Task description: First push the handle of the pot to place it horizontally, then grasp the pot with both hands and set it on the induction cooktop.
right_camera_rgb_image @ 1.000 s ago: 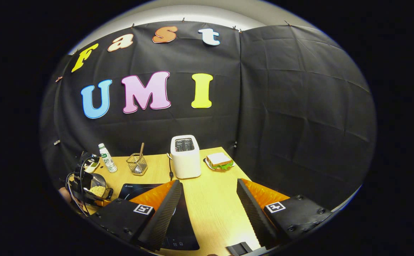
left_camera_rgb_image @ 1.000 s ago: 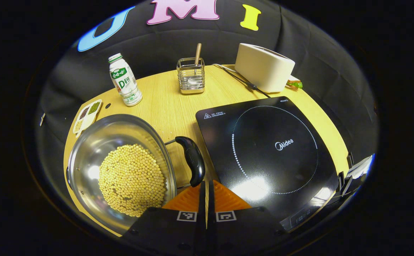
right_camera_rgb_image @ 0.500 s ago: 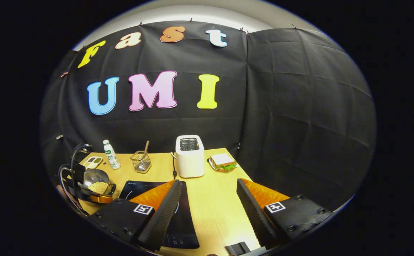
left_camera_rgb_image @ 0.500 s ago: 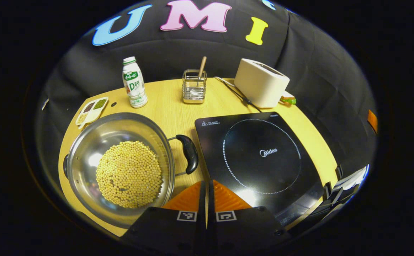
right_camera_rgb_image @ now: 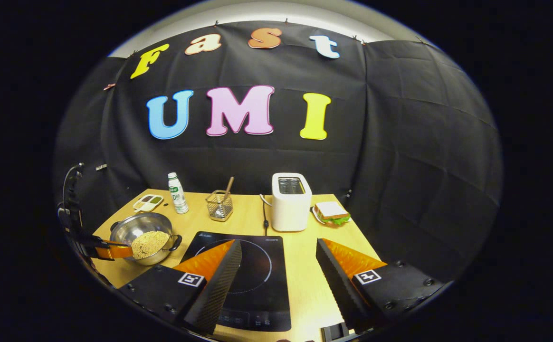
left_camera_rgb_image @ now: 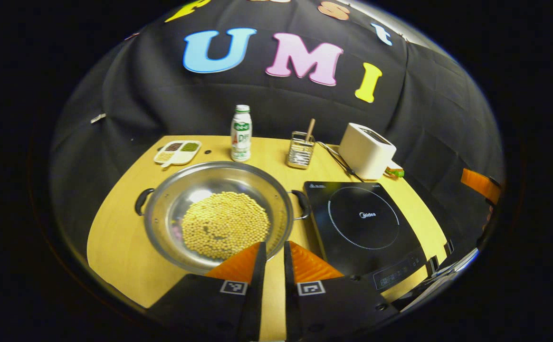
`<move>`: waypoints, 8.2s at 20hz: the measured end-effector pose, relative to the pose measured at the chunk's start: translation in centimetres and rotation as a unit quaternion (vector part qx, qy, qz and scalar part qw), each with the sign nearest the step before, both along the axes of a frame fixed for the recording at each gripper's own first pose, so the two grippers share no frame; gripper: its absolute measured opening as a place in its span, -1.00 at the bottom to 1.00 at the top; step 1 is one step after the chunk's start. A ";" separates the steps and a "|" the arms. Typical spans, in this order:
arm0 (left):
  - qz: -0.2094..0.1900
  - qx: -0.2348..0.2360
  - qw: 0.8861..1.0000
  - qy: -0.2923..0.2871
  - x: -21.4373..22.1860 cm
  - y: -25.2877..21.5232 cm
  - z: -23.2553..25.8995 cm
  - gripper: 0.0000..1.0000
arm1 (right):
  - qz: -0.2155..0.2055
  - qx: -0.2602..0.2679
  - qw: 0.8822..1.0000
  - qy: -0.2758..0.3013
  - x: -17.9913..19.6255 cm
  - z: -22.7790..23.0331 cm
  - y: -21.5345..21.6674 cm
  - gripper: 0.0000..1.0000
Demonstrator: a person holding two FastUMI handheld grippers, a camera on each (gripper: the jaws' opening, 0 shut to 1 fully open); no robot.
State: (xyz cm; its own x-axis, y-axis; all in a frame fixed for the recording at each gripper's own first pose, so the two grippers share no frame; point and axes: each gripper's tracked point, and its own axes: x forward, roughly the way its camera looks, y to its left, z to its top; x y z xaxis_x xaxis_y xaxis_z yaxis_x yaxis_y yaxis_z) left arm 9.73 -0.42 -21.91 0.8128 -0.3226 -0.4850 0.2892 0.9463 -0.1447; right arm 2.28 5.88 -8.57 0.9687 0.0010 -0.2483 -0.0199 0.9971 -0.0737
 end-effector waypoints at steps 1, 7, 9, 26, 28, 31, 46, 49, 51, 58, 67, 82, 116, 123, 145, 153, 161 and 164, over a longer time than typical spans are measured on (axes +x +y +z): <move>0.015 -0.006 1.000 0.000 -0.3 1.3 0.1 -0.54 | 0.012 0.005 1.000 0.007 0.4 -0.3 1.3 0.97; 0.074 -0.014 0.997 -0.013 -0.6 9.0 0.7 0.93 | 0.069 0.039 0.995 0.055 3.0 -2.3 10.0 0.97; 0.080 -0.009 0.997 -0.020 0.3 11.2 1.2 0.92 | 0.086 0.049 0.992 0.080 4.0 -3.3 13.0 0.97; 0.090 -0.026 0.996 -0.015 14.0 20.5 -2.0 0.92 | 0.114 0.071 0.967 0.218 12.5 -16.1 26.3 0.99; 0.083 -0.014 0.996 -0.015 15.4 20.5 -2.8 0.92 | 0.111 0.075 0.964 0.231 13.0 -17.5 26.6 0.99; 0.068 -0.018 0.997 -0.011 16.8 19.7 -3.8 0.91 | 0.099 0.078 0.959 0.253 13.3 -20.0 26.8 0.99; 0.020 -0.012 0.997 0.068 19.1 19.4 -10.1 0.72 | 0.102 0.051 0.961 0.253 14.8 -24.0 29.6 0.85; 0.020 0.009 0.997 0.076 19.4 20.5 -10.9 0.65 | 0.101 0.045 0.959 0.260 14.6 -24.6 30.3 0.55; 0.016 0.010 0.997 0.079 19.2 21.1 -11.0 0.49 | 0.093 0.027 0.961 0.259 14.7 -24.8 29.9 0.54; 0.009 0.007 0.996 0.092 18.7 21.7 -11.4 0.39 | 0.097 0.025 0.959 0.265 14.5 -25.3 30.7 0.36; 0.033 0.005 0.994 0.103 17.7 21.9 -11.3 0.28 | 0.099 0.026 0.958 0.269 13.8 -25.2 30.8 0.08; 0.023 0.016 0.996 0.079 11.9 18.8 -2.5 0.24 | 0.094 0.048 0.962 0.251 8.9 -16.7 26.9 0.15; -0.045 -0.005 0.995 0.091 9.8 -12.9 -2.6 0.27 | 0.018 0.068 0.967 0.245 10.2 -13.0 -4.0 0.15; -0.036 -0.003 0.995 0.094 10.8 -14.1 -4.0 0.27 | 0.019 0.070 0.964 0.255 11.5 -14.6 -5.0 0.15; -0.019 0.001 0.995 0.099 11.9 -14.7 -6.7 0.32 | 0.042 0.080 0.965 0.248 13.6 -16.9 -5.5 0.20; 0.024 0.007 0.991 0.129 11.1 -14.4 -7.3 0.55 | 0.040 0.071 0.970 0.227 13.8 -16.5 -6.1 0.34; 0.049 0.054 0.995 0.068 8.7 -11.4 -3.6 0.96 | -0.014 0.045 0.986 0.161 9.7 -12.1 -7.9 0.99; 0.053 0.050 0.997 0.008 6.5 -10.0 0.6 0.99 | -0.051 0.054 0.991 0.108 7.4 -8.1 -8.5 0.98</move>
